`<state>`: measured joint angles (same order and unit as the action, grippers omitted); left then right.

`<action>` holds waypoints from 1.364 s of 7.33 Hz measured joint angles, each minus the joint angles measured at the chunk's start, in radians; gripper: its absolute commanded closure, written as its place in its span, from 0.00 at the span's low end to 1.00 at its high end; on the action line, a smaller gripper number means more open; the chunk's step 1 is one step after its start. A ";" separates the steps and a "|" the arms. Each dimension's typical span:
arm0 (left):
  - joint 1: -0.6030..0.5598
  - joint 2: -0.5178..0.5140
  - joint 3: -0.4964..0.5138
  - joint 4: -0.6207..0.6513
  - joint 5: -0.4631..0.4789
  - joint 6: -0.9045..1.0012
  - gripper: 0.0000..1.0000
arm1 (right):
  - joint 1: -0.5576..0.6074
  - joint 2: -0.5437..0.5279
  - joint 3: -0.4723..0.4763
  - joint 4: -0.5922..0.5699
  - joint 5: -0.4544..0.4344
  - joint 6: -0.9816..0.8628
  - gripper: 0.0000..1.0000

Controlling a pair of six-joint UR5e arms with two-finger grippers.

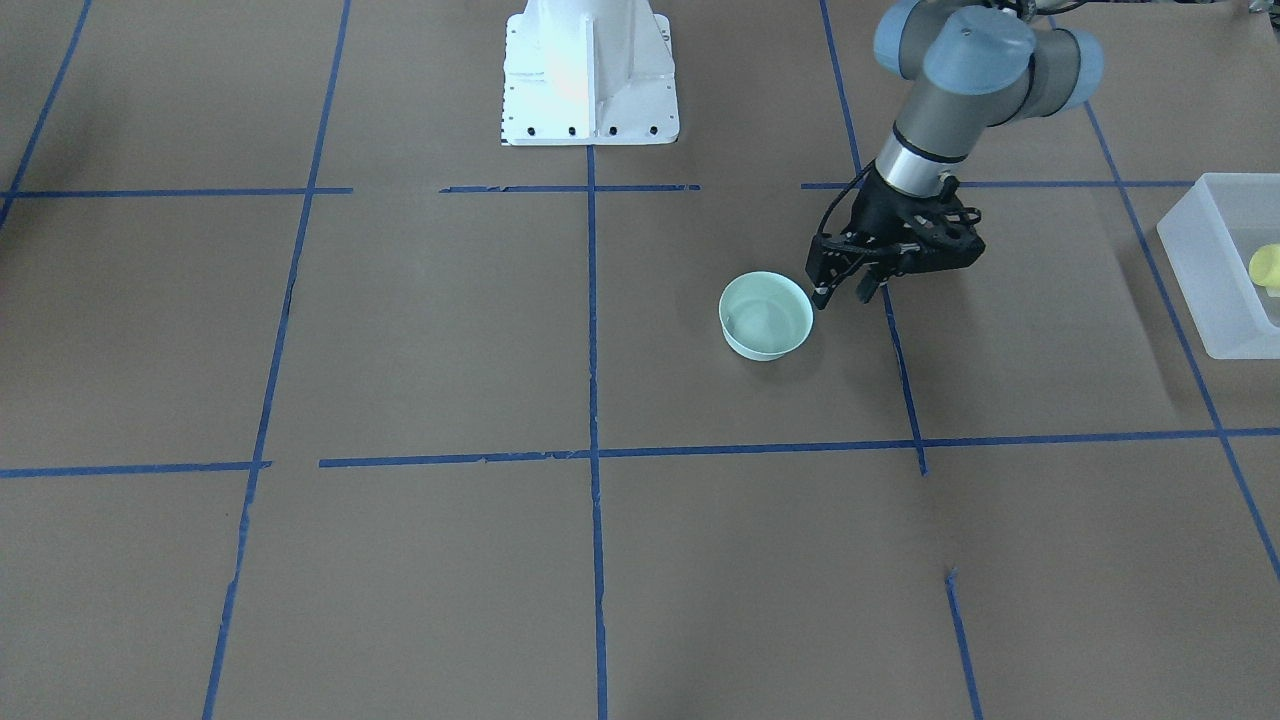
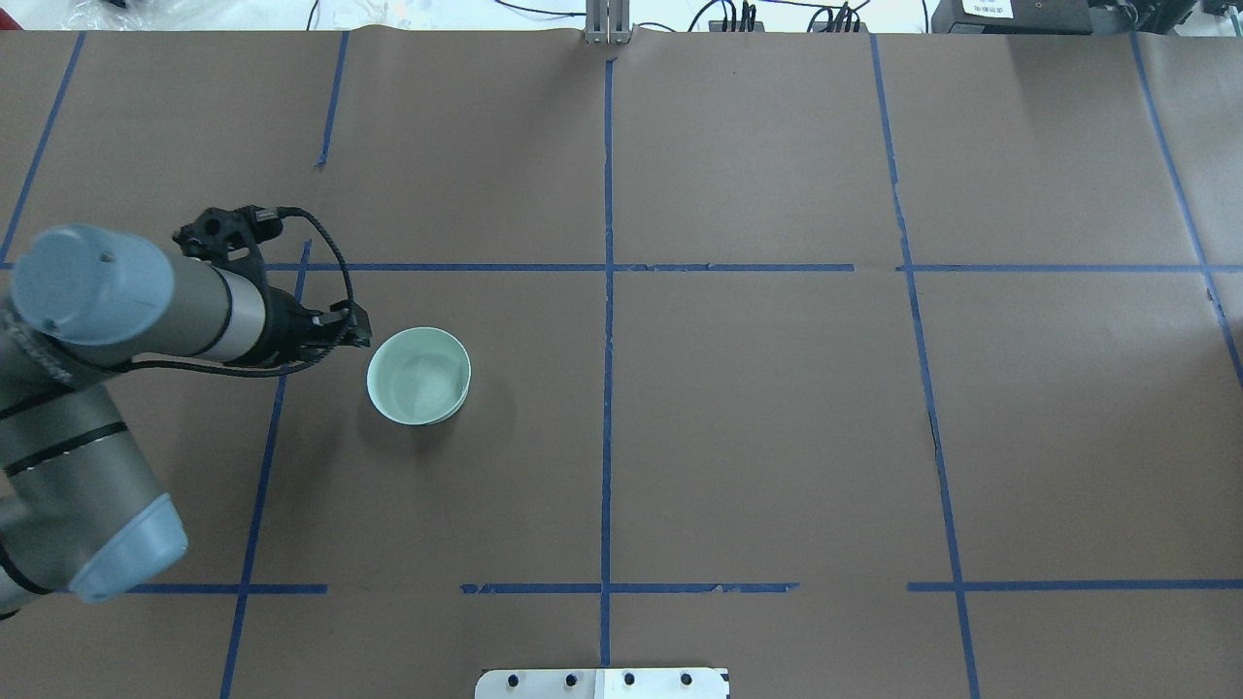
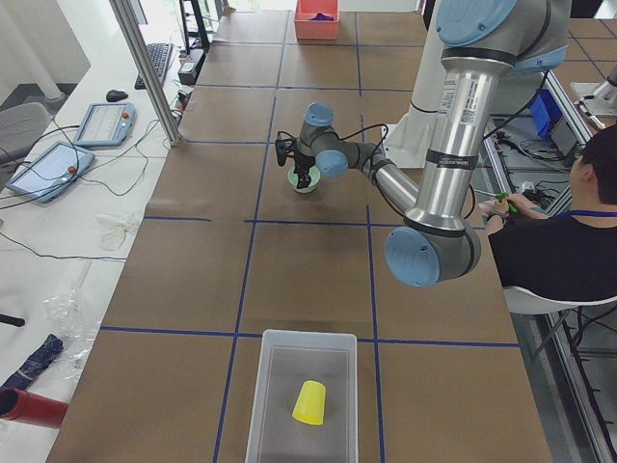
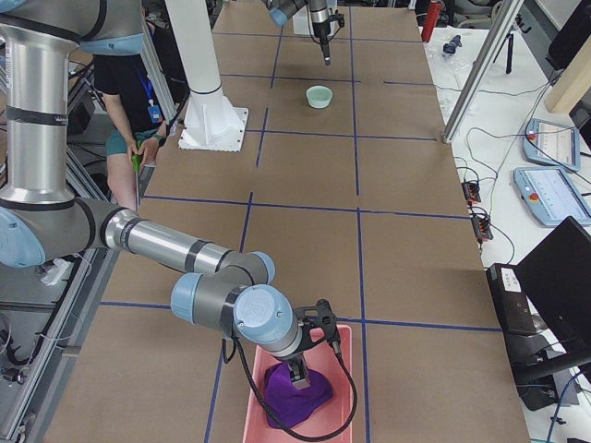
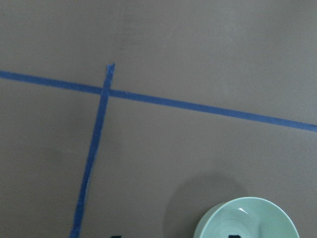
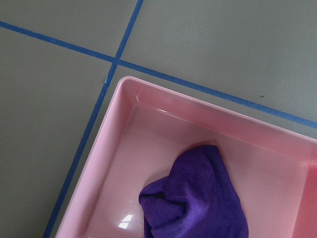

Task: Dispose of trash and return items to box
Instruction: 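Reach the left gripper to the pale green bowl and grasp its rim, then lift the green bowl and carry it over the clear bin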

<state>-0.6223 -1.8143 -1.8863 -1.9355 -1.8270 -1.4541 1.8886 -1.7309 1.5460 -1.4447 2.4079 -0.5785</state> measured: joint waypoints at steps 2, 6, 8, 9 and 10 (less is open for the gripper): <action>0.054 -0.038 0.047 0.010 0.038 -0.062 0.40 | 0.000 -0.002 -0.001 0.004 -0.001 0.001 0.00; 0.092 -0.042 0.075 0.012 0.053 -0.065 1.00 | 0.000 -0.004 -0.003 0.004 -0.002 -0.002 0.00; 0.078 -0.026 0.026 0.031 0.050 0.003 1.00 | 0.000 -0.004 -0.004 0.004 -0.003 -0.003 0.00; 0.047 -0.011 -0.031 0.078 0.039 0.092 1.00 | 0.000 -0.004 -0.005 0.004 -0.003 -0.003 0.00; -0.025 -0.003 -0.092 0.145 -0.001 0.207 1.00 | 0.000 -0.005 -0.006 0.004 -0.003 -0.003 0.00</action>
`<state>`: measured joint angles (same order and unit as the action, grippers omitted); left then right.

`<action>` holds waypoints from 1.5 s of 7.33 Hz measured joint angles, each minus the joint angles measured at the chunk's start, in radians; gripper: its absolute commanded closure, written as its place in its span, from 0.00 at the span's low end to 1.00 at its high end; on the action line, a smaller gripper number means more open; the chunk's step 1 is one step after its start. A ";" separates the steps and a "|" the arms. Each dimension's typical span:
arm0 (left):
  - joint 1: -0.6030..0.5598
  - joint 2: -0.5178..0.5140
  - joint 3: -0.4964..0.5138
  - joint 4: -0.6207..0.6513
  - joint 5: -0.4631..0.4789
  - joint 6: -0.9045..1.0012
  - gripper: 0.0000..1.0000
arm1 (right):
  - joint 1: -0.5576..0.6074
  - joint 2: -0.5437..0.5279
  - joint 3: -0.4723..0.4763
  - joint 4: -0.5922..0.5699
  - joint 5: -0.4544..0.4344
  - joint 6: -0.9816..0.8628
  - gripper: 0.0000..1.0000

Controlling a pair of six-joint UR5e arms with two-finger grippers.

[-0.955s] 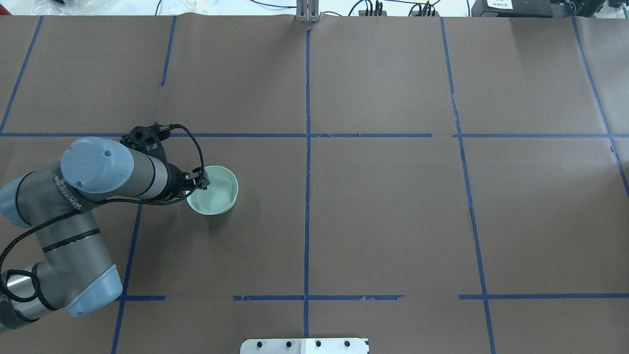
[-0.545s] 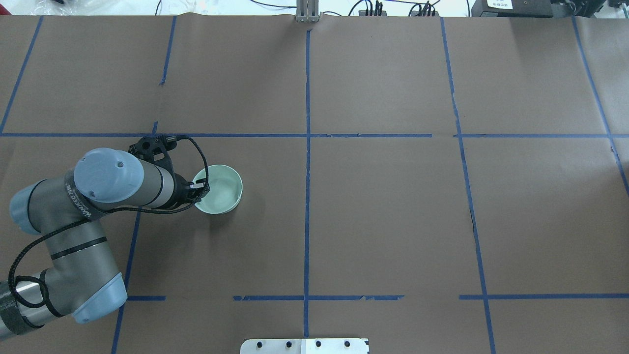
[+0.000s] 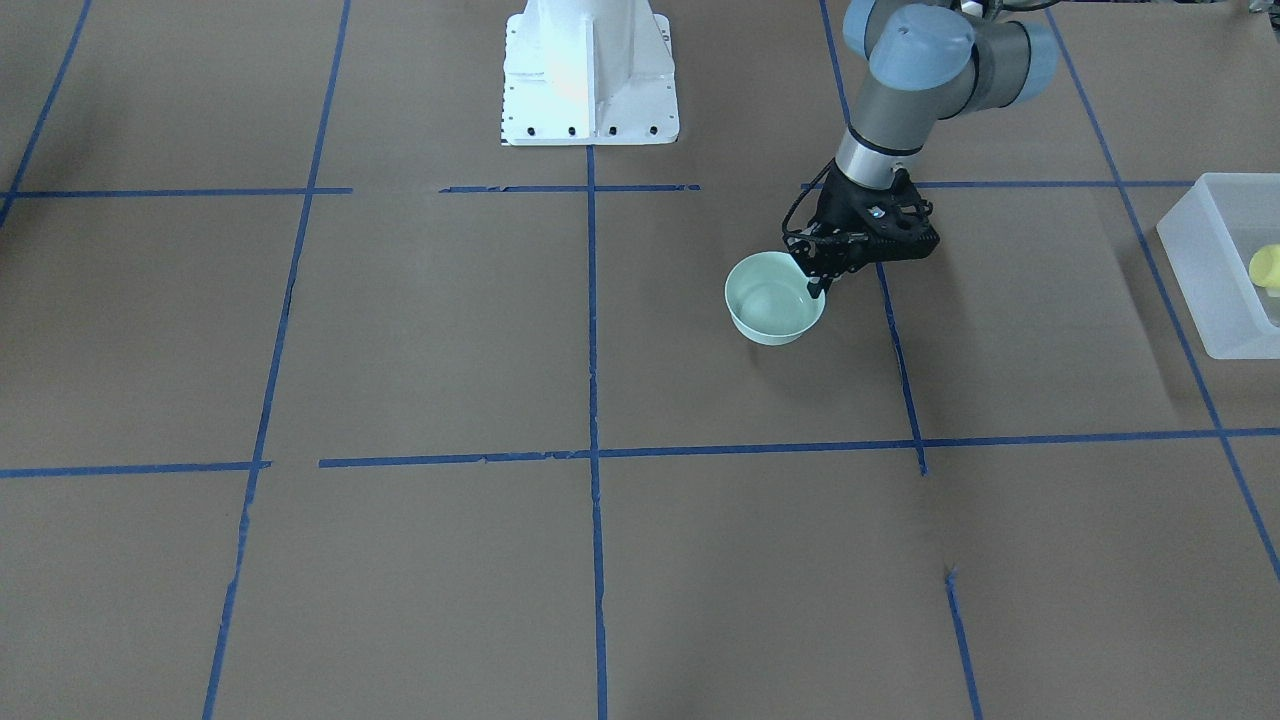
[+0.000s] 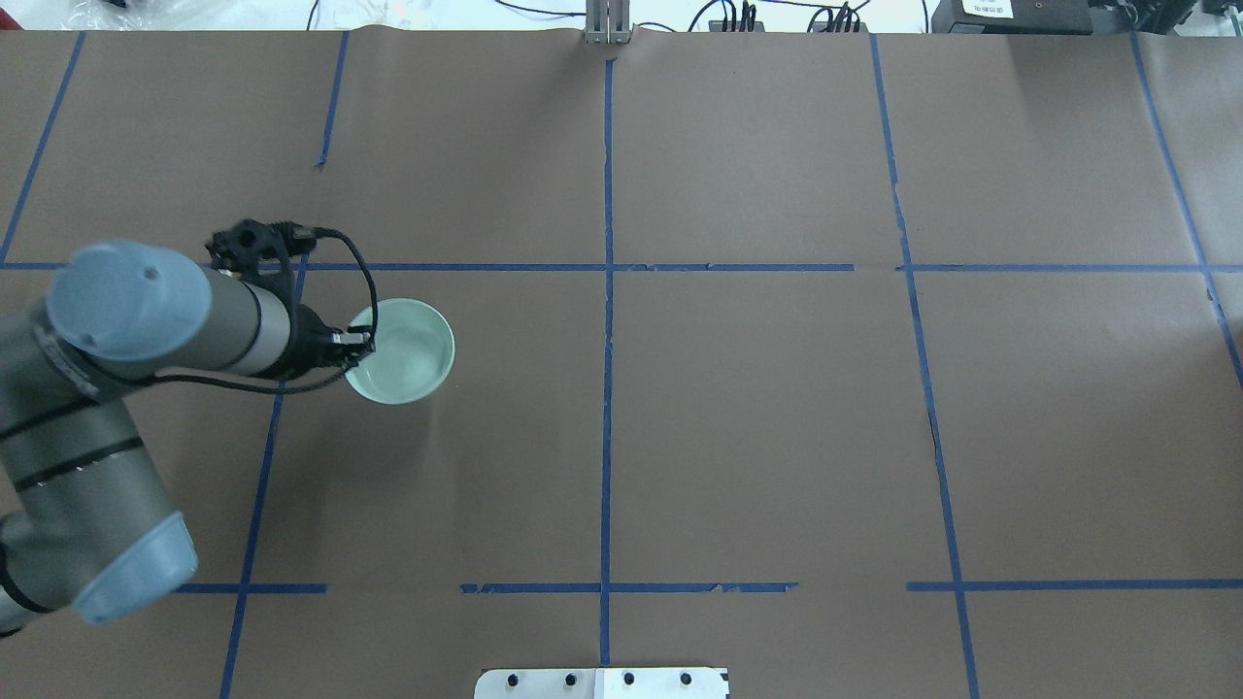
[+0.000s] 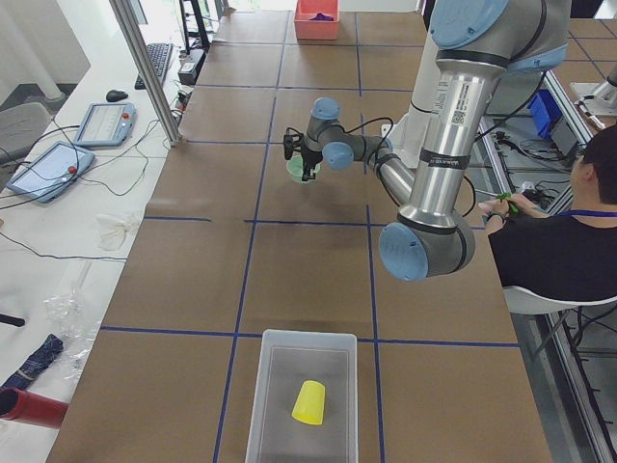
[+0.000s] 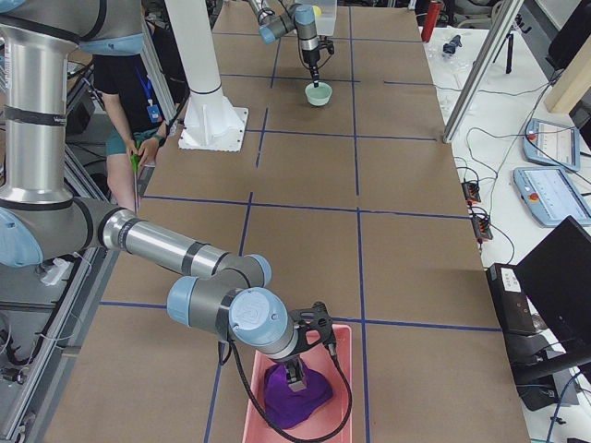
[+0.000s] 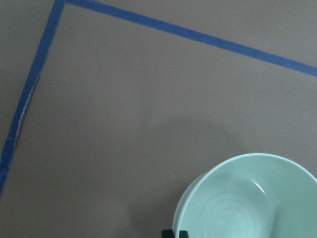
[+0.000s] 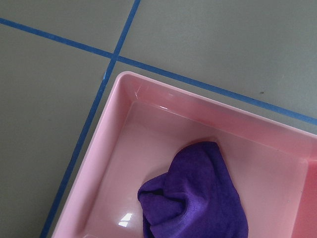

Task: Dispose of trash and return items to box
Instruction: 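Lift the green bowl and carry it over the clear bin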

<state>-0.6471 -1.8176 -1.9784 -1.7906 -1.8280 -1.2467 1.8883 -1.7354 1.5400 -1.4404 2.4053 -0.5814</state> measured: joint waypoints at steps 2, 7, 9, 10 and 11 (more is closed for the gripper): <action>-0.212 0.031 -0.097 0.113 -0.127 0.285 1.00 | 0.000 -0.001 0.000 0.000 0.001 0.000 0.00; -0.769 0.246 0.017 0.177 -0.321 1.347 1.00 | 0.000 -0.001 0.001 0.000 0.002 0.000 0.00; -0.938 0.284 0.191 0.124 -0.349 1.656 1.00 | -0.001 -0.001 0.003 0.000 0.002 0.000 0.00; -0.978 0.324 0.256 0.042 -0.363 1.716 1.00 | -0.002 -0.001 0.004 0.000 0.003 0.000 0.00; -0.994 0.365 0.319 -0.060 -0.389 1.736 1.00 | -0.003 0.000 0.005 0.000 0.003 0.000 0.00</action>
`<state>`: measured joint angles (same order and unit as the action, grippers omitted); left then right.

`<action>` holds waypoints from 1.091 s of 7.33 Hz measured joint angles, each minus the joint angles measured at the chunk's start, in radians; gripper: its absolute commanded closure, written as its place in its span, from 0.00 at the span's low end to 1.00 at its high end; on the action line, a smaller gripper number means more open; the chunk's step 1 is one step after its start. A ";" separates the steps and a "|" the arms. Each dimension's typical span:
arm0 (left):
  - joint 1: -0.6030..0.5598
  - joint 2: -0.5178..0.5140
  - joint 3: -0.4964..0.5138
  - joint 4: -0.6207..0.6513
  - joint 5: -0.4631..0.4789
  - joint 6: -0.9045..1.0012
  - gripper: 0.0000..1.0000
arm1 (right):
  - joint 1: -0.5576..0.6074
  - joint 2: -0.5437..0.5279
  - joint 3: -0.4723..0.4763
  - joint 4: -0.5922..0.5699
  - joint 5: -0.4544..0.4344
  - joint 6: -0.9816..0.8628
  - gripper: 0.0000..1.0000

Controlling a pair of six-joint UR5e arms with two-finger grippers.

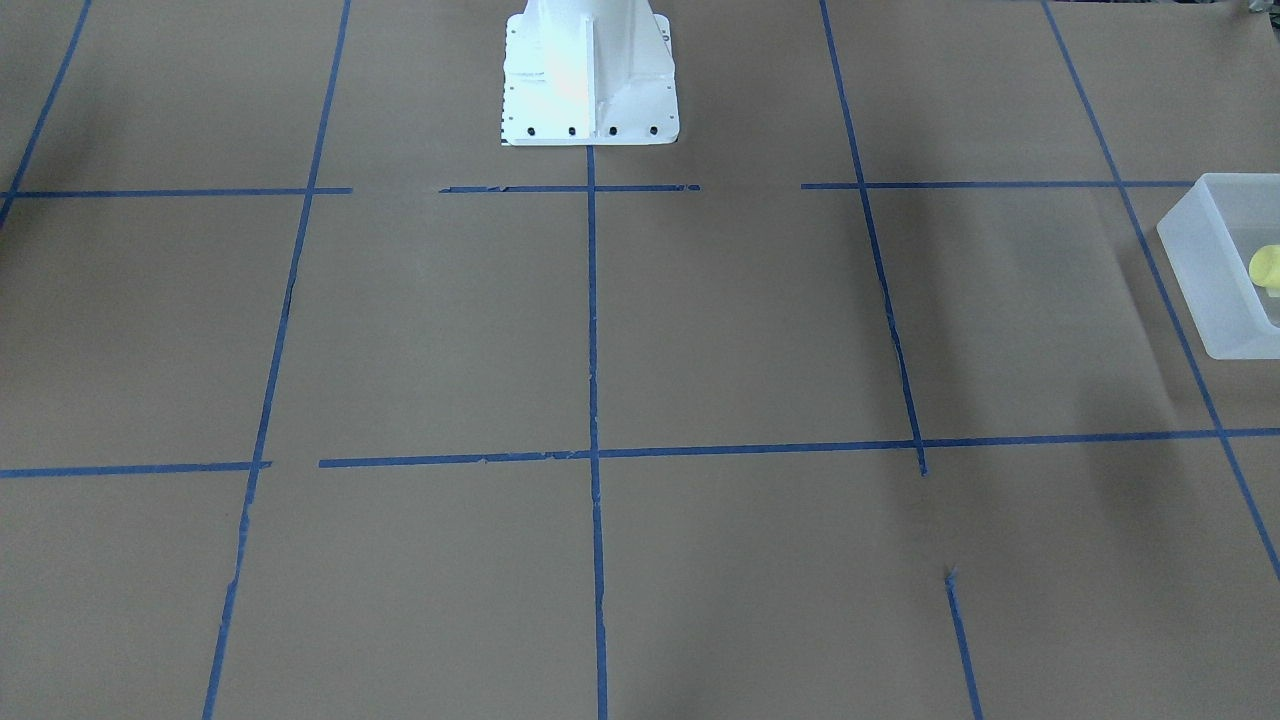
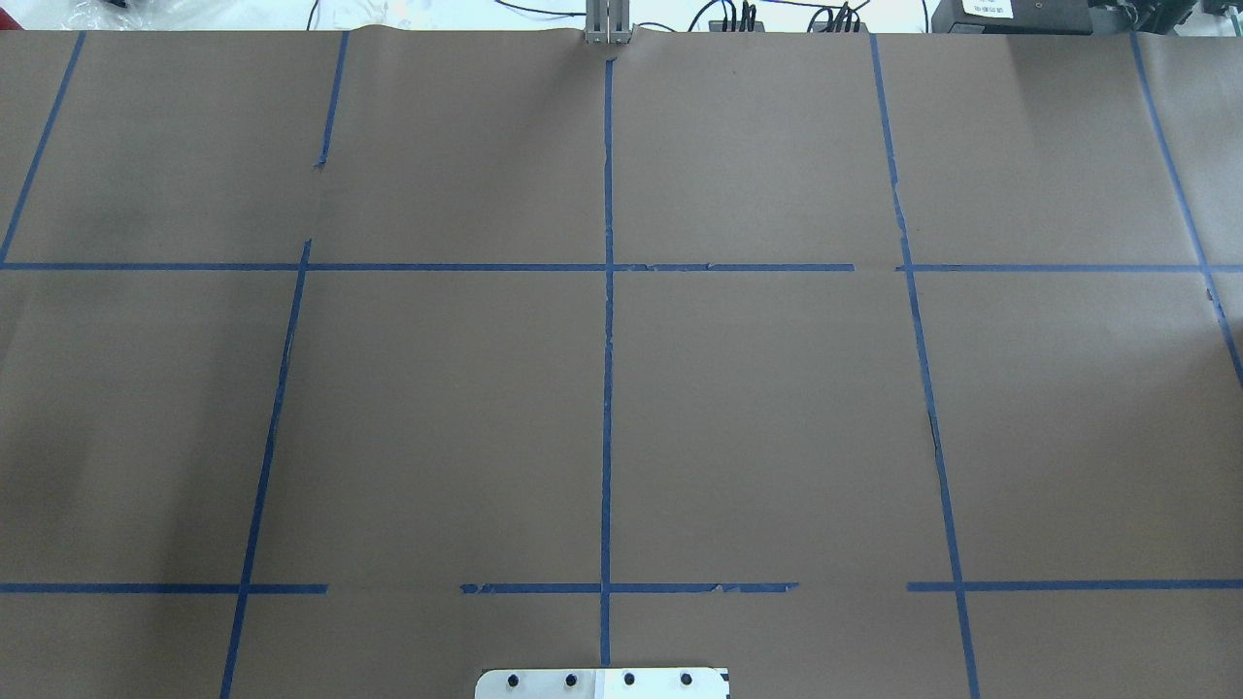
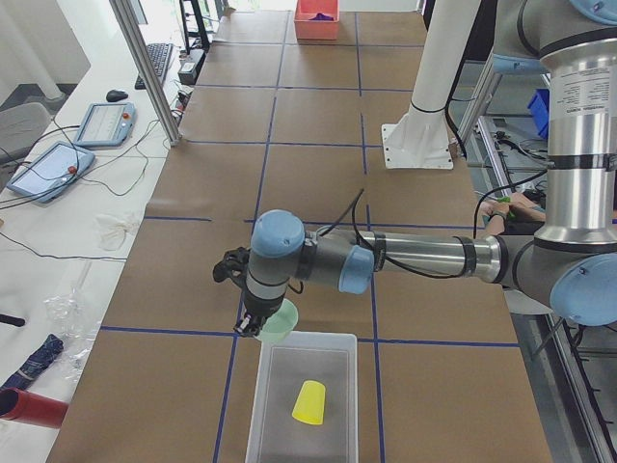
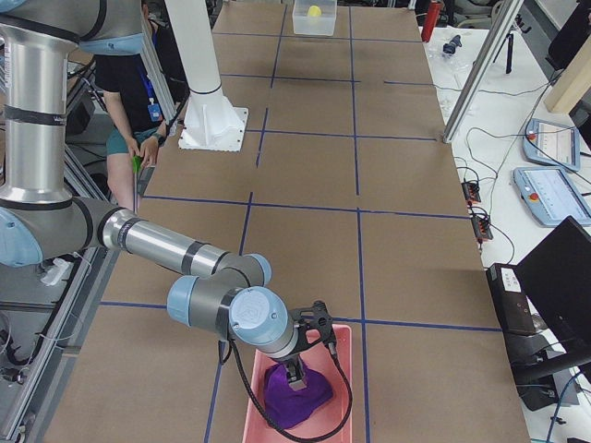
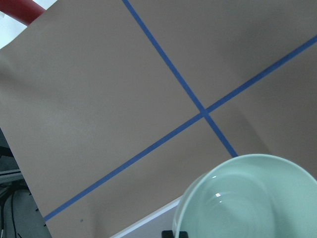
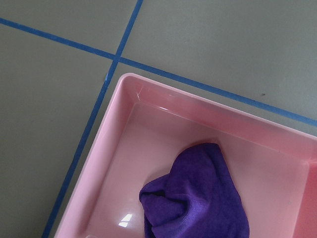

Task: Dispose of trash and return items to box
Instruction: 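Lift the green bowl and carry it over the clear bin, then lower the green bowl into the clear bin and open the left gripper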

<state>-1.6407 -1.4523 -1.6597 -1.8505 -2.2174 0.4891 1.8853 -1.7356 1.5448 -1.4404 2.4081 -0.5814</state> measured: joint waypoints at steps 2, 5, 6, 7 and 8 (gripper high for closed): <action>-0.007 0.066 0.093 -0.183 -0.043 -0.027 1.00 | -0.001 0.001 0.001 0.000 0.000 0.000 0.00; 0.002 0.089 0.210 -0.343 -0.082 -0.058 0.98 | -0.001 0.003 0.001 0.000 0.001 0.001 0.00; 0.017 0.090 0.232 -0.373 -0.086 -0.059 0.60 | -0.002 0.004 0.001 0.000 0.001 0.001 0.00; 0.039 0.090 0.242 -0.392 -0.090 -0.060 0.40 | -0.002 0.004 0.001 0.000 0.002 0.001 0.00; 0.066 0.090 0.249 -0.420 -0.090 -0.060 0.34 | -0.002 0.004 0.001 0.000 0.002 0.002 0.00</action>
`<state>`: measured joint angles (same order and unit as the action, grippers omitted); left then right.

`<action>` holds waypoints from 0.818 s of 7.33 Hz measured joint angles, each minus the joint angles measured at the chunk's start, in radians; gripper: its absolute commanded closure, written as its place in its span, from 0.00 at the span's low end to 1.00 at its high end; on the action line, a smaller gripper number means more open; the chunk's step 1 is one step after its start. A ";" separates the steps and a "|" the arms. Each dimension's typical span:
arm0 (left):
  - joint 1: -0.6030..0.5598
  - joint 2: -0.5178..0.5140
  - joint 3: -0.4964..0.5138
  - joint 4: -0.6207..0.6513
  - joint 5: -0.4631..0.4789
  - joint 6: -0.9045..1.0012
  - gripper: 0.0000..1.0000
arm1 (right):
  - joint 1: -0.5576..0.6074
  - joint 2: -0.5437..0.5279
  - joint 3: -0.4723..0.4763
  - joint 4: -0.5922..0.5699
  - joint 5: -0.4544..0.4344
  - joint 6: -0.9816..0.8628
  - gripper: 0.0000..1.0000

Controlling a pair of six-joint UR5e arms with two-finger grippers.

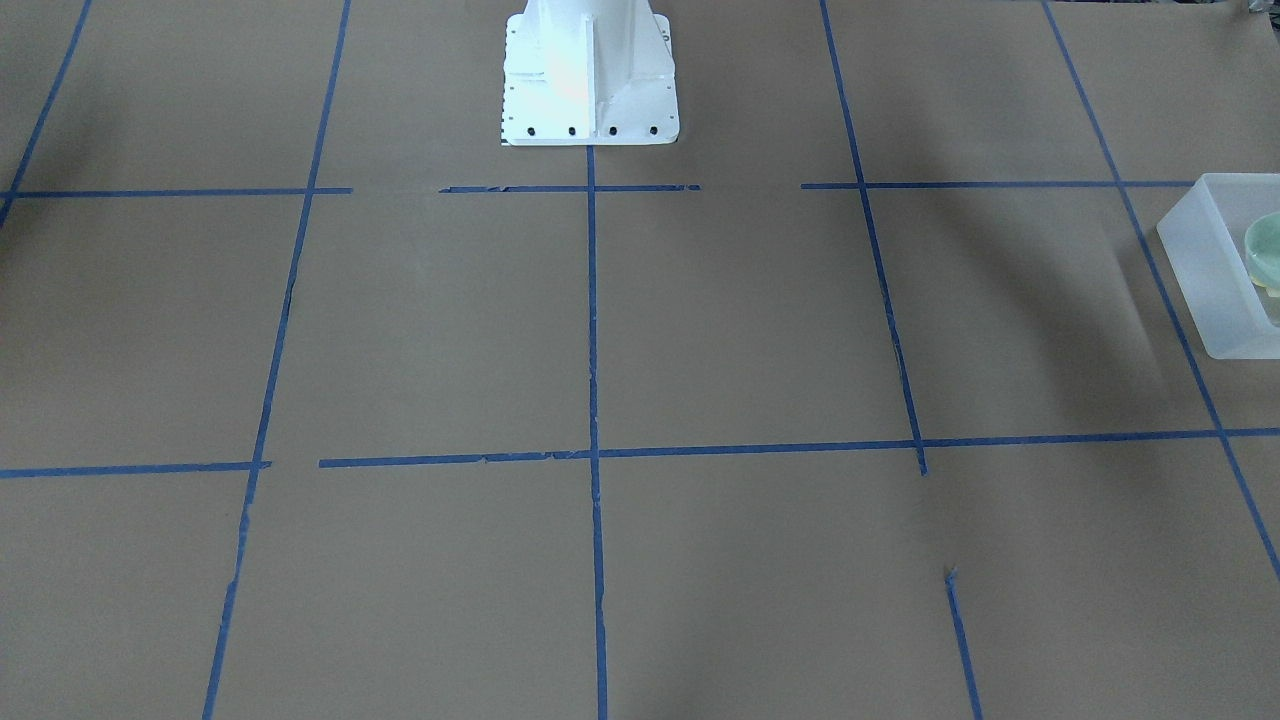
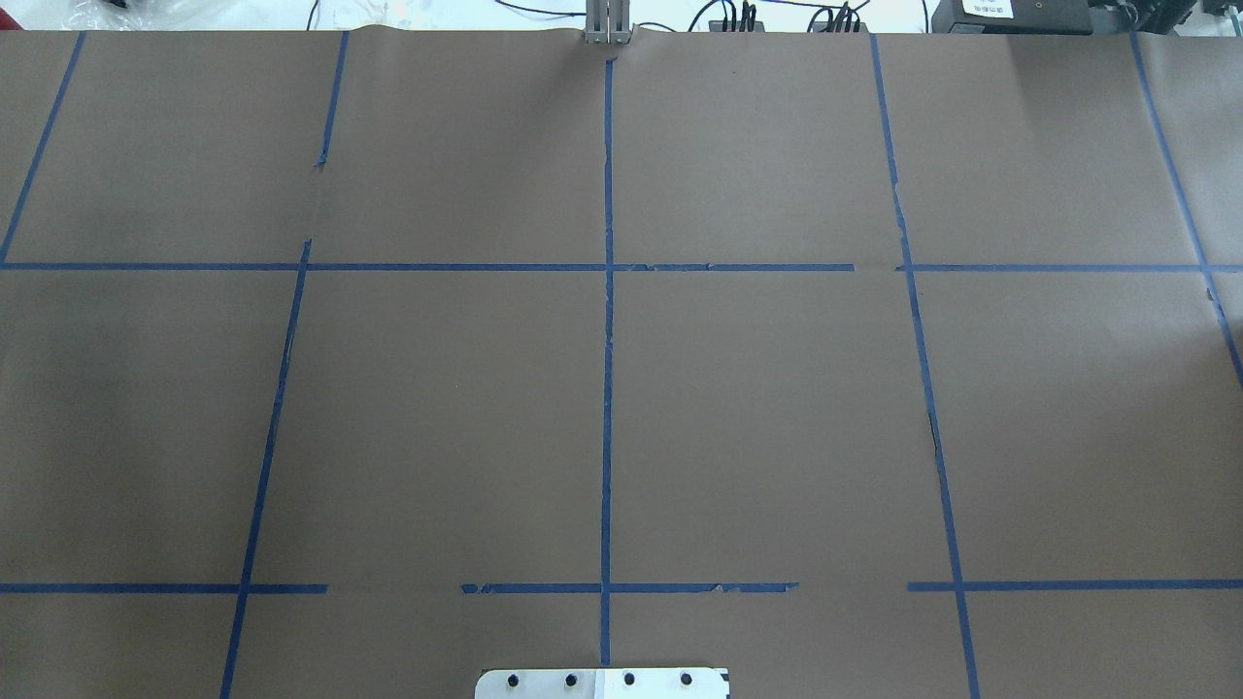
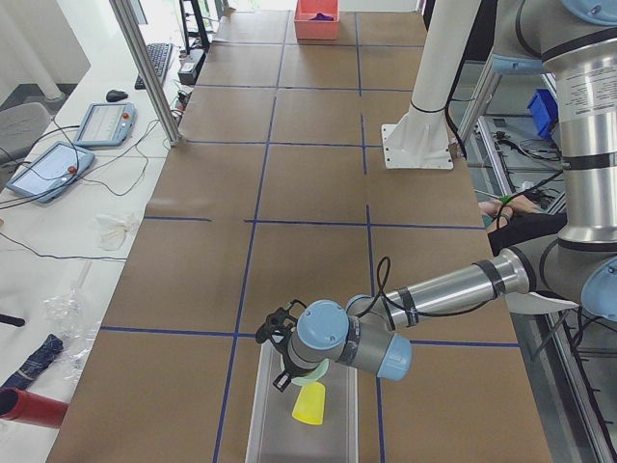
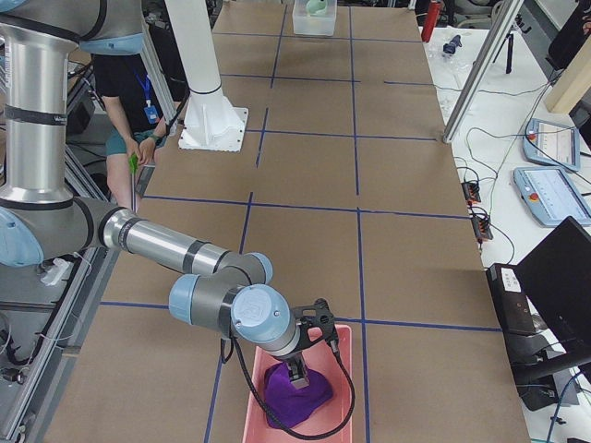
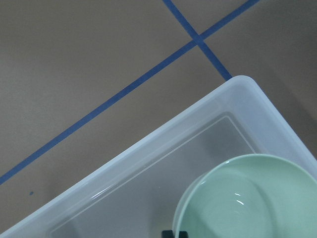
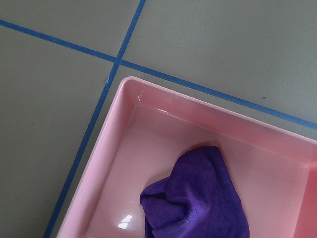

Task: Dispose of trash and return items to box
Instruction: 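Lower the green bowl into the clear bin and open the left gripper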

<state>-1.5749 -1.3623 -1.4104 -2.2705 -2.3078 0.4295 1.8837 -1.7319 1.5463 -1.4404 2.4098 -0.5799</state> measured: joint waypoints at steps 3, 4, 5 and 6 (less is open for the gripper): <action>0.033 -0.002 0.006 -0.061 0.004 -0.008 0.00 | -0.001 0.001 0.001 0.000 0.000 0.002 0.00; 0.035 -0.008 -0.018 -0.063 0.008 -0.044 0.00 | -0.003 0.003 0.002 0.000 0.000 0.011 0.00; 0.035 -0.017 -0.066 -0.034 0.012 -0.108 0.00 | -0.011 0.006 0.012 0.001 -0.002 0.044 0.00; 0.037 -0.046 -0.128 0.069 0.014 -0.155 0.00 | -0.028 0.008 0.040 0.000 -0.003 0.112 0.00</action>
<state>-1.5375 -1.4087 -1.5381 -2.2016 -2.2934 0.2741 1.8555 -1.7238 1.5864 -1.4407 2.4066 -0.4681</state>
